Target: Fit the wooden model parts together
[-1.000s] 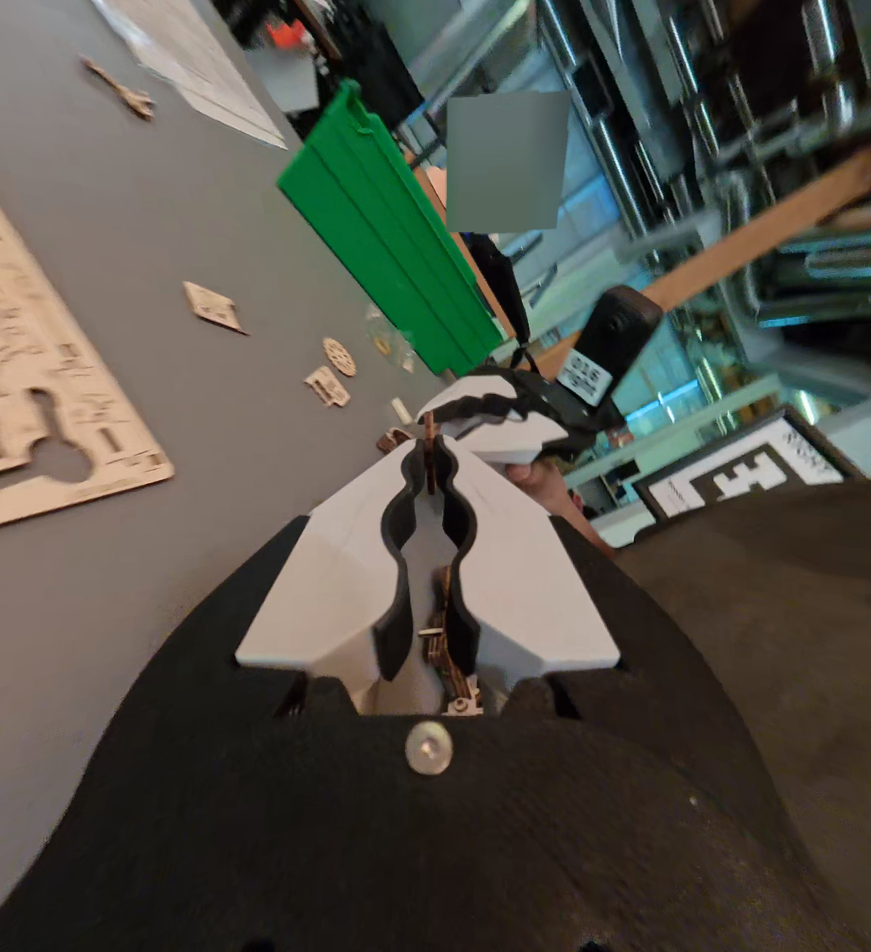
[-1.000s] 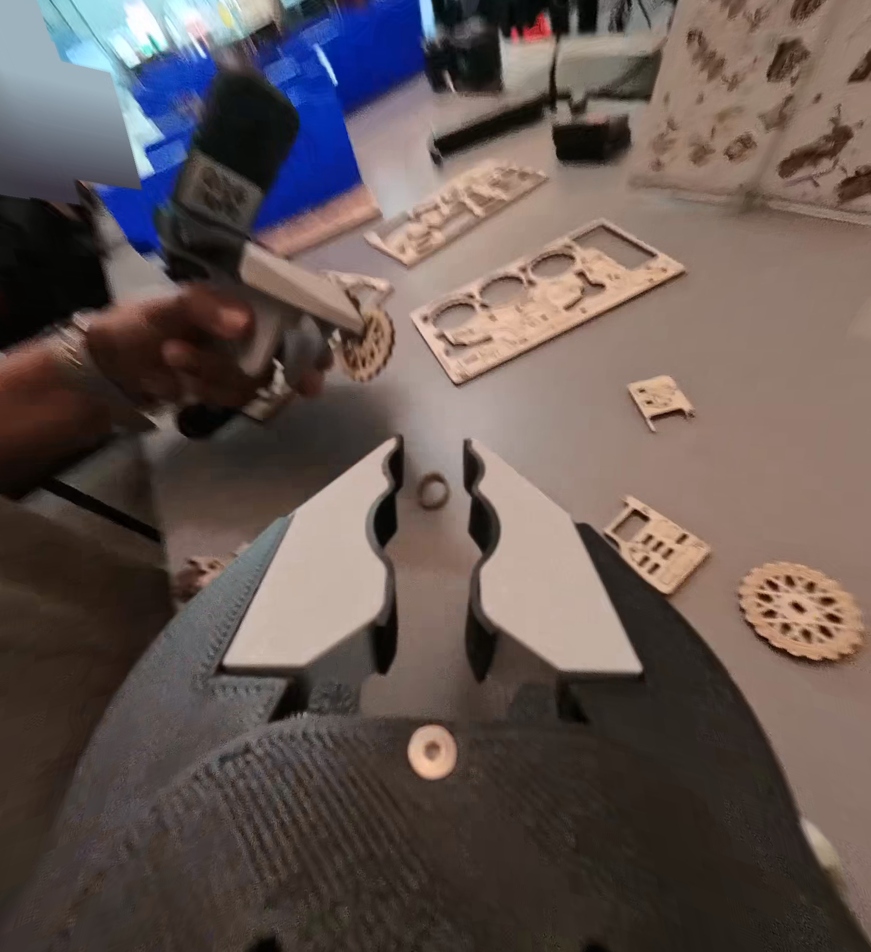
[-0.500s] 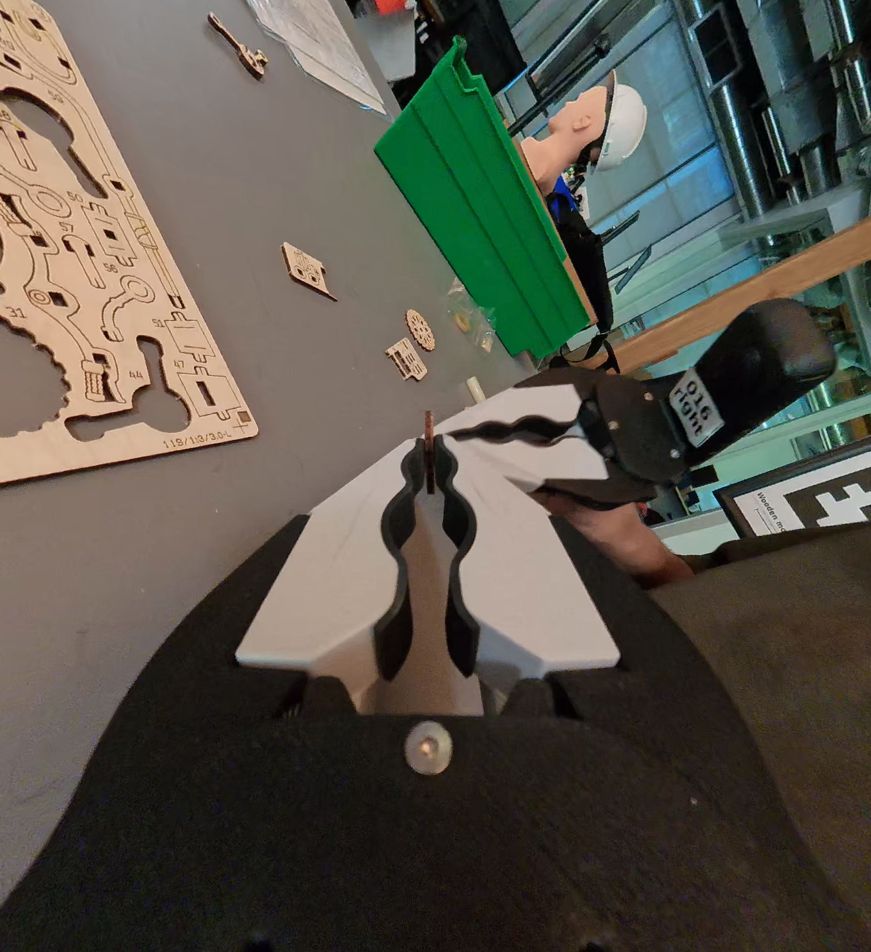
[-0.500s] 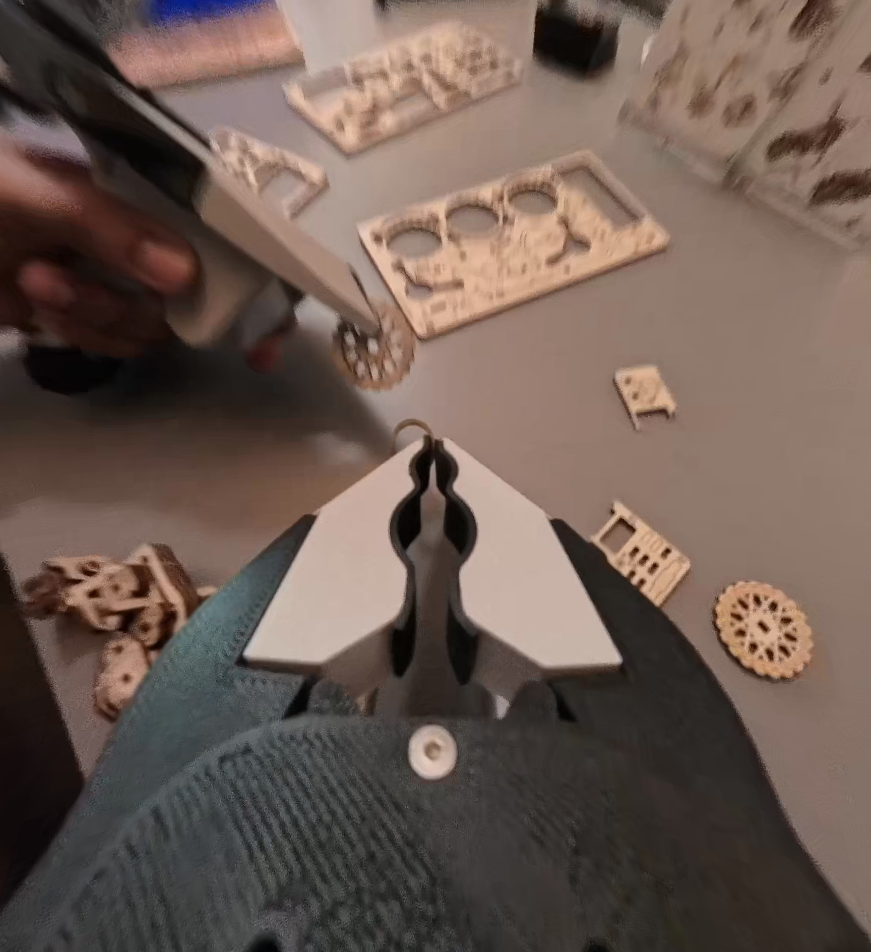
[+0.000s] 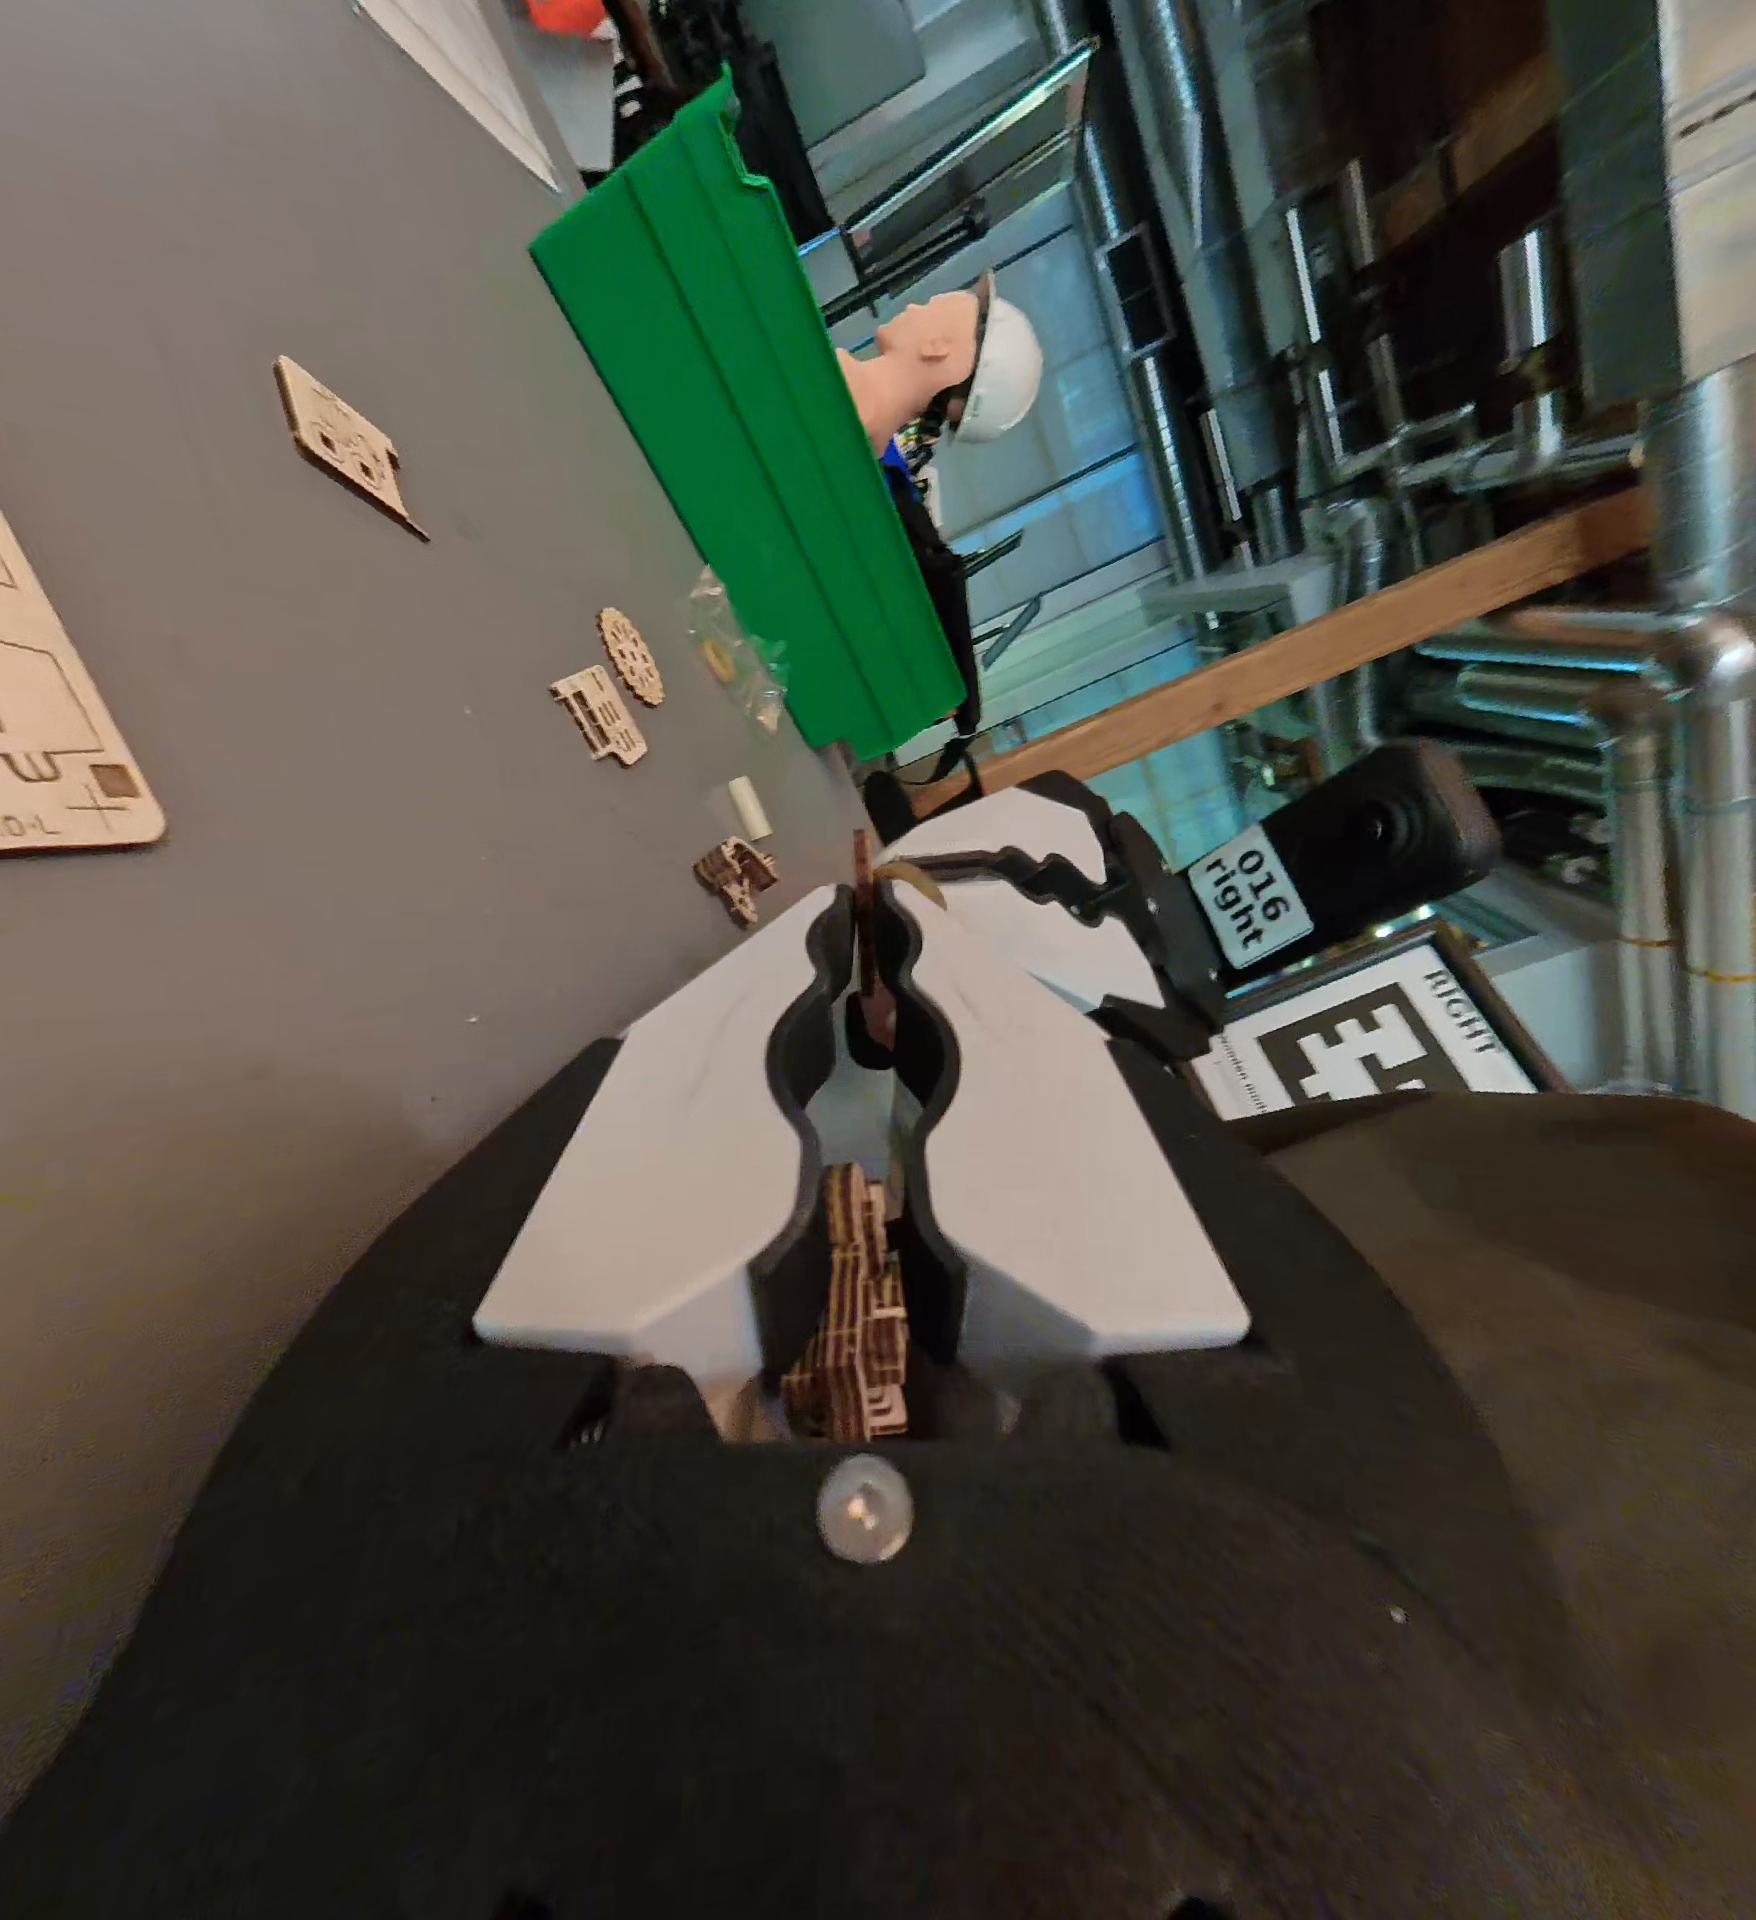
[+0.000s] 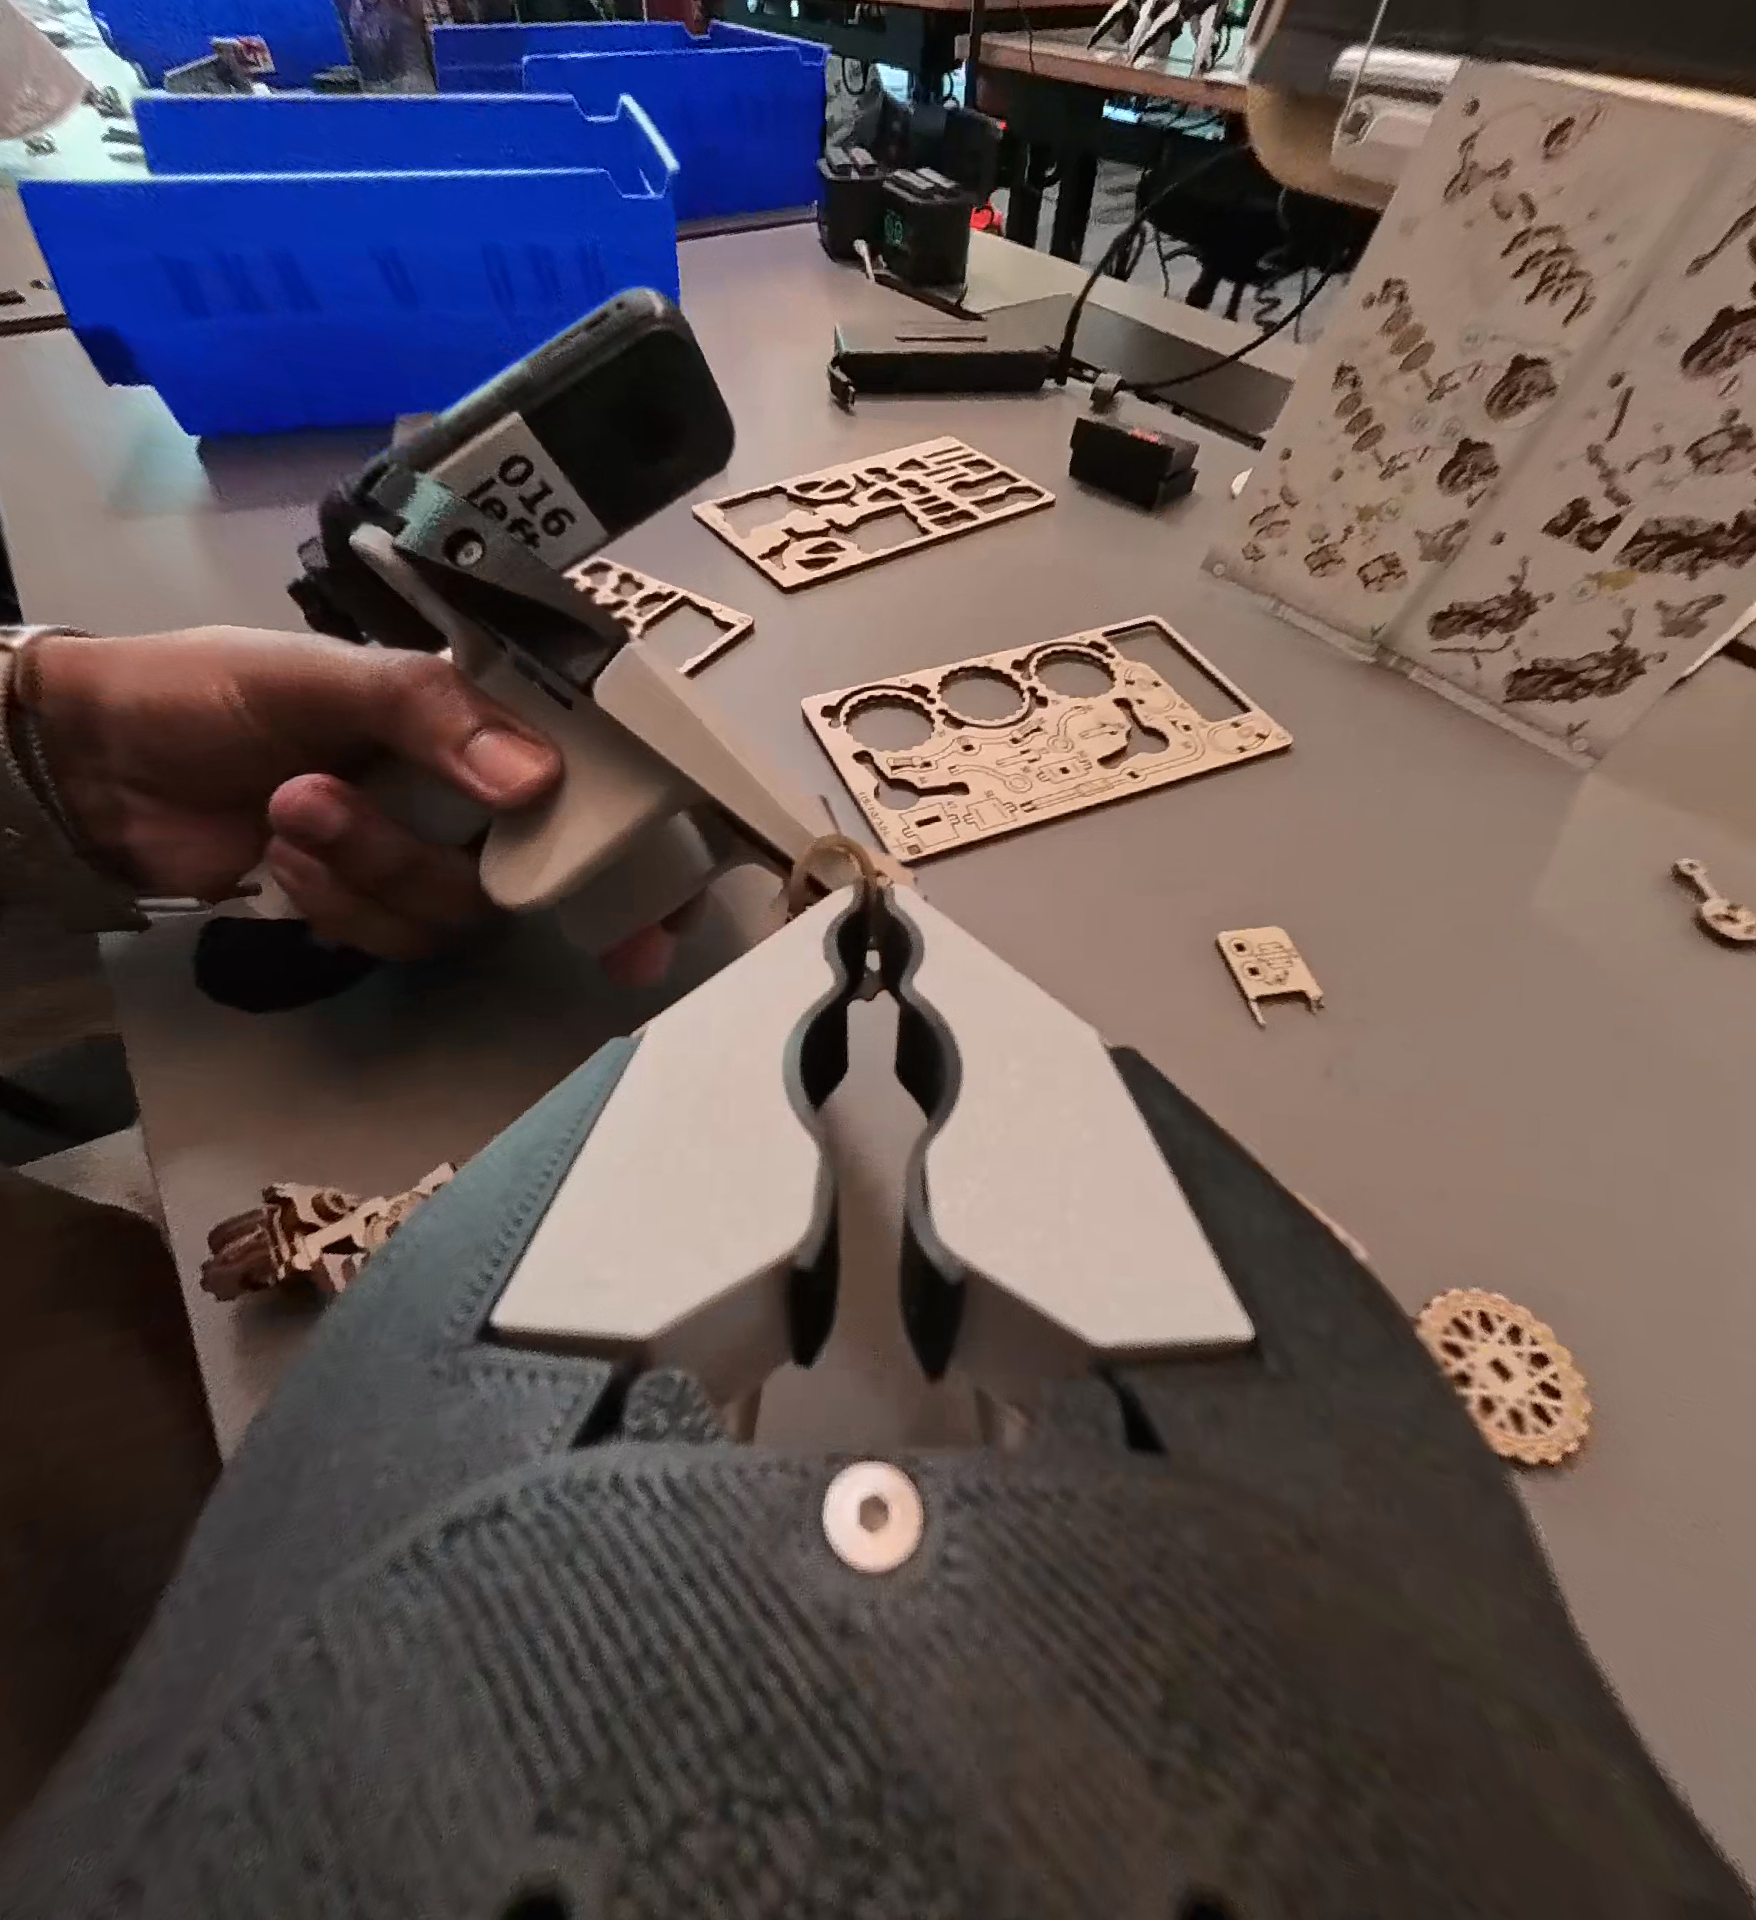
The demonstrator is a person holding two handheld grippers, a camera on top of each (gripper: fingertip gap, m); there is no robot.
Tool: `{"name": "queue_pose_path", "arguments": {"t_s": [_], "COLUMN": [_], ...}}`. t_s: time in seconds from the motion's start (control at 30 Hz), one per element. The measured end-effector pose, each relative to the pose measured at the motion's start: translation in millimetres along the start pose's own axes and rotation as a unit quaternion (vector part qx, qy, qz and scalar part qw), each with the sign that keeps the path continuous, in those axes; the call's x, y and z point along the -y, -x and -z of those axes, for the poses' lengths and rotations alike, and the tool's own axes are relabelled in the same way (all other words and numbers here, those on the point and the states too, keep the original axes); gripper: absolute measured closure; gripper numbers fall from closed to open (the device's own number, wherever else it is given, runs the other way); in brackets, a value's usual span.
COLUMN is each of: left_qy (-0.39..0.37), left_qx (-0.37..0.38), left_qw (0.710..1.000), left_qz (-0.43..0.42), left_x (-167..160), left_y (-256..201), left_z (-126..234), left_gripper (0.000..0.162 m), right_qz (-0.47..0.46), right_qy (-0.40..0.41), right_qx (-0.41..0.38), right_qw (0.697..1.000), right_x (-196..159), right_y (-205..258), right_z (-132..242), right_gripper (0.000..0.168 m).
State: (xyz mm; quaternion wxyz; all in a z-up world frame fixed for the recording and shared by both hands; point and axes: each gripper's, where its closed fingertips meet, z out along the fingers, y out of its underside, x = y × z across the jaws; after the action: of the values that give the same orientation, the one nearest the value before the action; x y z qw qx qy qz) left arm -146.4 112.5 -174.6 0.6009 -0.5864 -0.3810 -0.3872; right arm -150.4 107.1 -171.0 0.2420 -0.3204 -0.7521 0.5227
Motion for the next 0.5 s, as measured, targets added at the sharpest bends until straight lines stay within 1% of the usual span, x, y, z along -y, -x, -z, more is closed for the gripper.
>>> {"name": "queue_pose_path", "arguments": {"t_s": [0.07, 0.13, 0.27, 0.37, 0.5], "left_qy": [-0.006, -0.018, -0.023, -0.023, -0.012], "left_qx": [-0.018, -0.055, -0.088, -0.08, -0.054], "left_qw": [1.0, 0.998, 0.995, 0.996, 0.998], "left_qz": [0.015, 0.037, 0.05, 0.042, 0.031], "left_x": [0.9, 4.3, 6.0, 4.8, -0.8], "left_y": [-3.7, -13.4, -21.7, -21.5, -15.3], "left_z": [0.0, 0.7, 2.0, 1.5, -2.5], "left_gripper": [0.162, 0.147, 0.138, 0.139, 0.146], "right_qz": [0.017, 0.033, 0.057, 0.079, 0.093], "right_qy": [0.0, 0.004, 0.001, 0.003, 0.007], "right_qx": [-0.012, -0.022, -0.035, -0.044, -0.044], "right_qw": [1.0, 0.999, 0.998, 0.996, 0.995], "right_x": [1.4, 0.6, 4.2, 4.6, 4.0], "right_y": [-0.4, -0.7, 0.2, 0.9, 4.4], "right_z": [1.1, 1.5, 3.6, 4.1, 3.3], "right_gripper": [0.168, 0.168, 0.168, 0.168, 0.168]}}
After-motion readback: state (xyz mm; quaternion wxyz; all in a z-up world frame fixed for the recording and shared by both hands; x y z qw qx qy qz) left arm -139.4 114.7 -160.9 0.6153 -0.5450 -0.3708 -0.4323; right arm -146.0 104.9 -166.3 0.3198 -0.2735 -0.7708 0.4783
